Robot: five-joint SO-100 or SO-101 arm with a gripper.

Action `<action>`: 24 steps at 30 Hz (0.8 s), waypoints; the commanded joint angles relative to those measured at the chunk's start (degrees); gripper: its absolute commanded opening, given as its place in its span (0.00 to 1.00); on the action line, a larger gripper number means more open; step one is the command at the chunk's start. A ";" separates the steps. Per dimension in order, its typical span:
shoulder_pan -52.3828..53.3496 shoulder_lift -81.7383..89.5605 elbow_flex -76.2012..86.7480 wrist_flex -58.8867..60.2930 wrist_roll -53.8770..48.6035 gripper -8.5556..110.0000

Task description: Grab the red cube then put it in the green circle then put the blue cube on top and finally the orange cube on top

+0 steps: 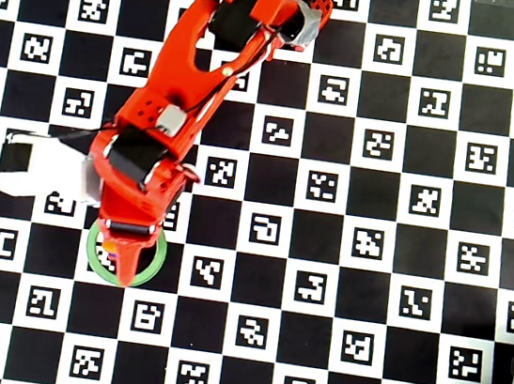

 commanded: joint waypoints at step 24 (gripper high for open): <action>-8.35 47.99 59.85 -31.29 -1.58 0.23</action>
